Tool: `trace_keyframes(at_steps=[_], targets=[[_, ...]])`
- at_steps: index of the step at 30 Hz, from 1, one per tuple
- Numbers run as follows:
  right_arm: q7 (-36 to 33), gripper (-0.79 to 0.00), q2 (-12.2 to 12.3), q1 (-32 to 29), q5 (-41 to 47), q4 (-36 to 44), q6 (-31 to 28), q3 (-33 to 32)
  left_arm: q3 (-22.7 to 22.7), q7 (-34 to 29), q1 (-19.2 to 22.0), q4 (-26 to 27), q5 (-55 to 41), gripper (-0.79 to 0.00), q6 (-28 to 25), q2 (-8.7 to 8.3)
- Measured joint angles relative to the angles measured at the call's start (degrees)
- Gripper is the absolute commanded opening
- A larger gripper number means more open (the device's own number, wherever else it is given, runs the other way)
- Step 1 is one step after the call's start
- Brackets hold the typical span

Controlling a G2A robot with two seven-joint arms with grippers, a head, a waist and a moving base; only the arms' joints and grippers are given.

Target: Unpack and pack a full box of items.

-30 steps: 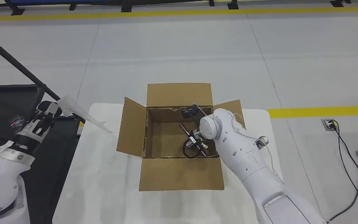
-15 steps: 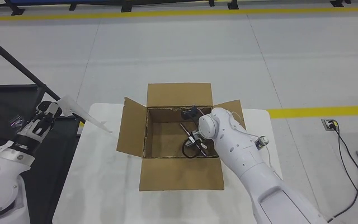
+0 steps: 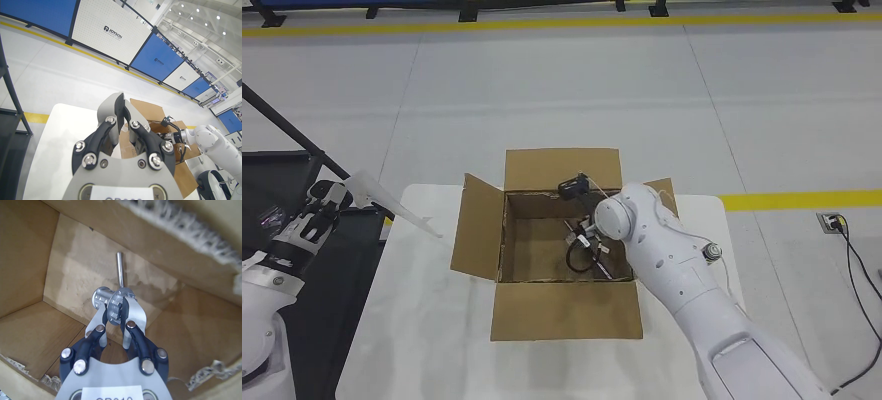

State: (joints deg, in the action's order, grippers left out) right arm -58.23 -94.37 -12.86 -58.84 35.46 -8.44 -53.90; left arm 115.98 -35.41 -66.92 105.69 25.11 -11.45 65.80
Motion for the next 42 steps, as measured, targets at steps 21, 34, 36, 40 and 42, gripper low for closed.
trace_keyframes(at_steps=[21,34,36,40,42], targets=[[-8.32,-0.785,7.88,-33.69,-27.38,66.29,2.57,-7.14,0.00,0.00,0.00,0.00,0.00,-0.785,0.00,0.00],[-5.12,-0.785,8.12,-35.06,-28.46,67.07,0.74,-6.99,0.00,0.00,0.00,0.00,0.00,-0.785,0.00,0.00],[-1.76,-0.785,8.68,-36.81,-33.18,70.03,-1.85,-6.83,0.00,0.00,0.00,0.00,0.00,-0.785,0.00,0.00],[-0.43,-0.785,10.14,-43.28,-47.29,80.04,-5.02,-7.14,0.00,0.00,0.00,0.00,0.00,-0.785,0.00,0.00],[0.06,-0.785,10.96,-48.20,-54.82,86.25,-6.01,-7.88,0.00,0.00,0.00,0.00,0.00,-0.785,0.00,0.00]])
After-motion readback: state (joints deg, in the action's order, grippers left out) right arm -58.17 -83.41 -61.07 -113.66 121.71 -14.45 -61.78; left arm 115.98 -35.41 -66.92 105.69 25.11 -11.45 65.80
